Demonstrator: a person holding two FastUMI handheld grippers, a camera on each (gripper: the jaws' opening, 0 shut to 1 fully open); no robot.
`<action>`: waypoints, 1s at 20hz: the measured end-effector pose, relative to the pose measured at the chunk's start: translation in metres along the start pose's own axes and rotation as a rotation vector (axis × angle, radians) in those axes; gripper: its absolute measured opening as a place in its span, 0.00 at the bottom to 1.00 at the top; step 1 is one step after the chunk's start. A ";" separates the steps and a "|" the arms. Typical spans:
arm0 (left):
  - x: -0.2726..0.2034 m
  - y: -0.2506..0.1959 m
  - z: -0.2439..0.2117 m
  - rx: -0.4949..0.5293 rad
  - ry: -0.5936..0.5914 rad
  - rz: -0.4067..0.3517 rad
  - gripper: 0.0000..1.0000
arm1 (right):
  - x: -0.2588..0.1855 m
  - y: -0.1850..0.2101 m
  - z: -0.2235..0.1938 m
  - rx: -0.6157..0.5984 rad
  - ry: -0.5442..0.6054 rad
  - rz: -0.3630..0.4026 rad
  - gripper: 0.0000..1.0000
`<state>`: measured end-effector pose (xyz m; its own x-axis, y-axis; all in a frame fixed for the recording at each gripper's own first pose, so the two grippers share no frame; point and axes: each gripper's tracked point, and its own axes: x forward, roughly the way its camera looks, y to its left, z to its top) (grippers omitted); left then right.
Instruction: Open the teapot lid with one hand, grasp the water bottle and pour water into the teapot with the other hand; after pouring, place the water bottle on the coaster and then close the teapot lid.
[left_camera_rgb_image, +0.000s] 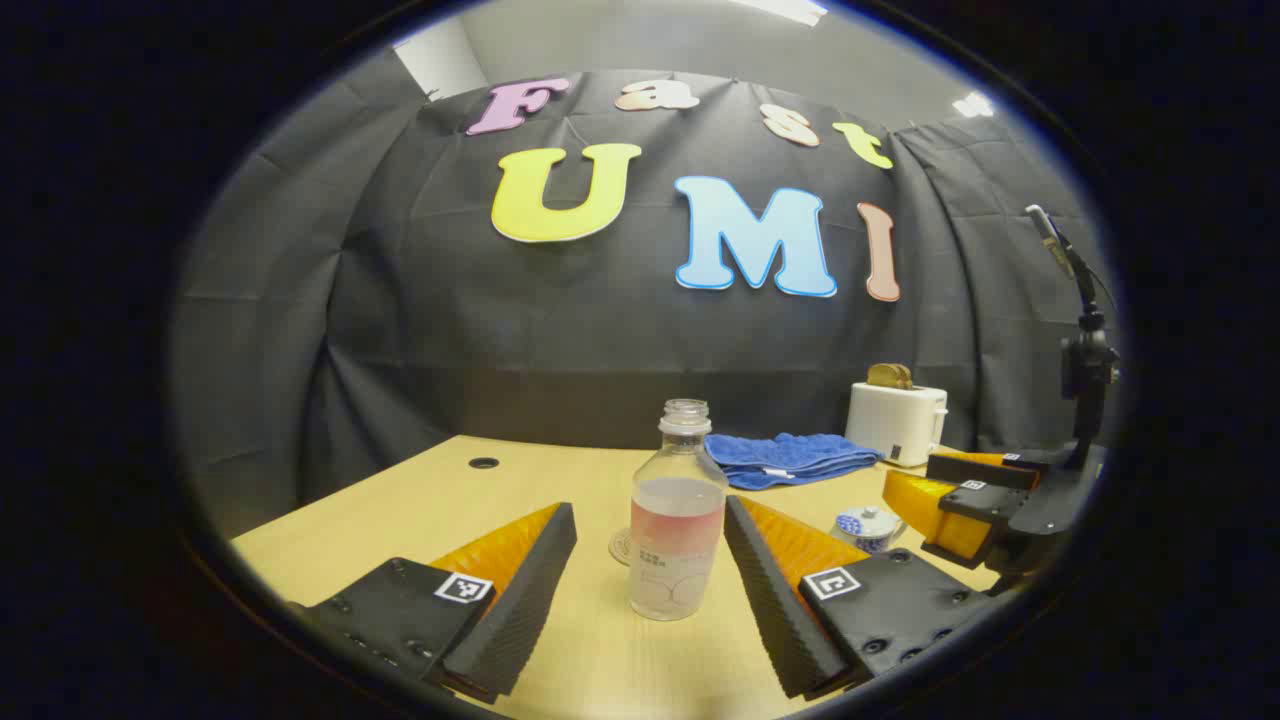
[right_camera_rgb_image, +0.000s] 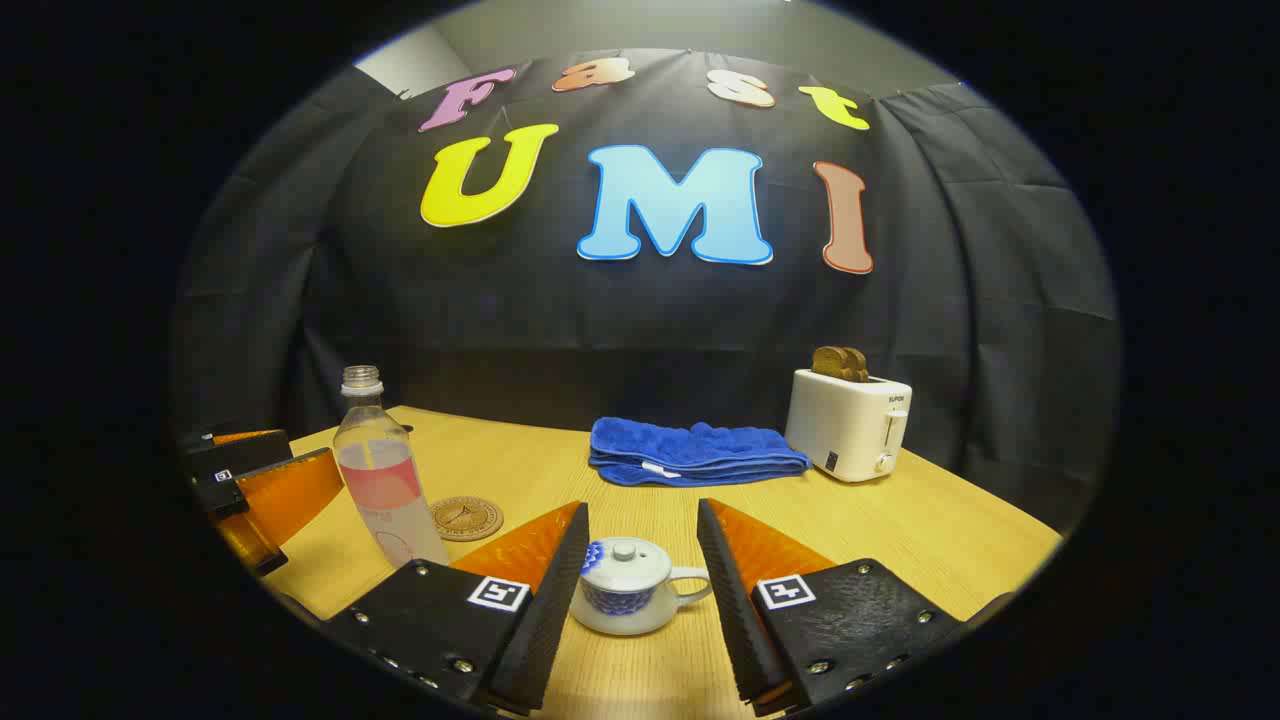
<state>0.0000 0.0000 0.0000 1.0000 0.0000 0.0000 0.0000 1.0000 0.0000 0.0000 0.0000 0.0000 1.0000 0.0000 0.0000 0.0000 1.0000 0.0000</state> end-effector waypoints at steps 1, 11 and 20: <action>0.000 0.000 -0.002 0.000 0.000 -0.001 1.00 | 0.001 0.000 0.000 -0.002 0.003 -0.001 0.68; 0.002 -0.002 -0.006 -0.010 0.005 -0.010 1.00 | 0.009 0.001 -0.007 -0.012 0.020 0.003 0.68; 0.003 -0.002 -0.011 -0.016 0.017 -0.014 1.00 | 0.022 0.003 -0.020 -0.012 0.061 0.007 0.49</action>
<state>0.0034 -0.0022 -0.0108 0.9997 -0.0144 -0.0171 0.0141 0.9998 -0.0163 0.0225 0.0027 -0.0200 0.9981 0.0071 -0.0609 -0.0078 0.9999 -0.0114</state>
